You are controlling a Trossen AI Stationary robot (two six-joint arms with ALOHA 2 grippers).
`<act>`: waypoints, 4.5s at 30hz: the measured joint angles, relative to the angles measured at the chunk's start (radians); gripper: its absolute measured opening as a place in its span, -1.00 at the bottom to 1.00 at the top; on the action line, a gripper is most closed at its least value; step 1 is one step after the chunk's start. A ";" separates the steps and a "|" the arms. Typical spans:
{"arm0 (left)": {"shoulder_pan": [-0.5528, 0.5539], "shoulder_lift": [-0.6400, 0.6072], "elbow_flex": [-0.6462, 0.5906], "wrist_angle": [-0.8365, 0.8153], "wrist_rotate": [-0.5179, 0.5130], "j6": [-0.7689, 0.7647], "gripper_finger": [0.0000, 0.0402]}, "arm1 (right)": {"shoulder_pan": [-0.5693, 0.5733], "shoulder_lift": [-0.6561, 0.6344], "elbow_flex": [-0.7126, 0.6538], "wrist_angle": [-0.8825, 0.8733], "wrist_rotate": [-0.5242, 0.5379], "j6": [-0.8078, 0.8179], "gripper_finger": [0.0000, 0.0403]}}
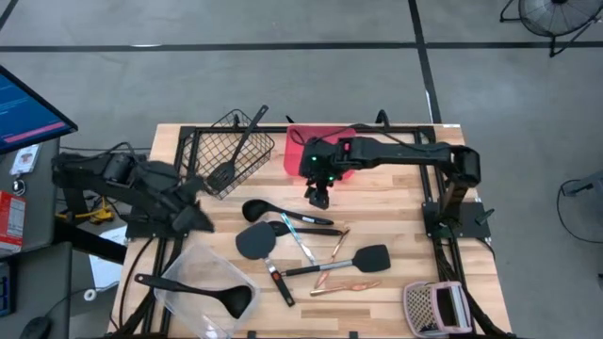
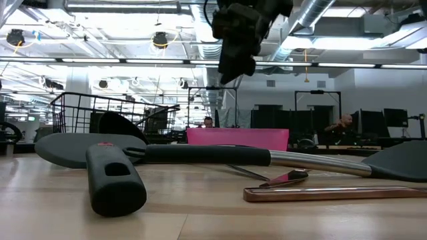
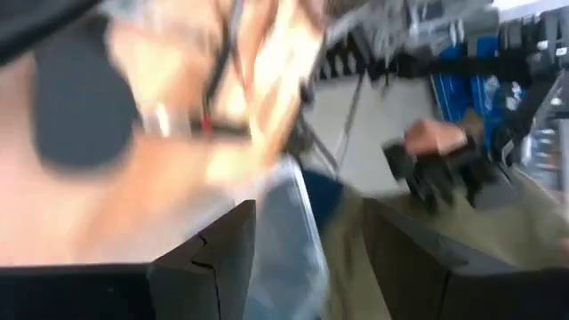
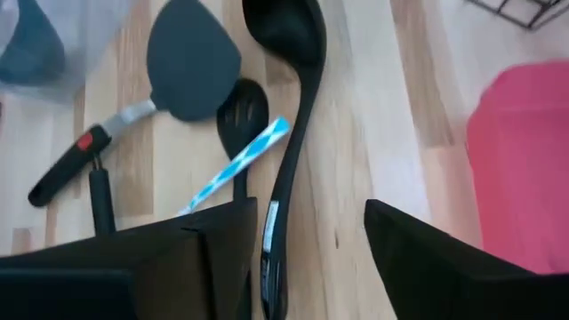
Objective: Pick & Place Kitchen Items
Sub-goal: Put the soup ladle into the white bin
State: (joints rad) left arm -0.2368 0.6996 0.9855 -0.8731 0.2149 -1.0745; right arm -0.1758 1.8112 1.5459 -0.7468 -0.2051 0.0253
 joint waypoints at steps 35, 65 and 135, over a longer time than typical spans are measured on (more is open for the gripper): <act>0.418 0.058 0.000 0.256 -0.256 0.695 -0.08 | 0.107 0.010 -0.115 0.055 0.267 0.148 0.25; 0.367 0.053 0.000 0.271 -0.286 0.562 -0.08 | 0.204 0.206 -0.127 0.210 0.330 0.160 0.24; 0.358 0.255 0.000 0.846 -0.220 0.648 0.27 | 0.241 -0.169 -0.153 1.285 0.493 0.179 -0.69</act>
State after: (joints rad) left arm 0.1207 0.9543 0.9859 -0.0269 -0.0051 -0.4263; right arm 0.0650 1.6424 1.3926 0.5384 0.2877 0.2047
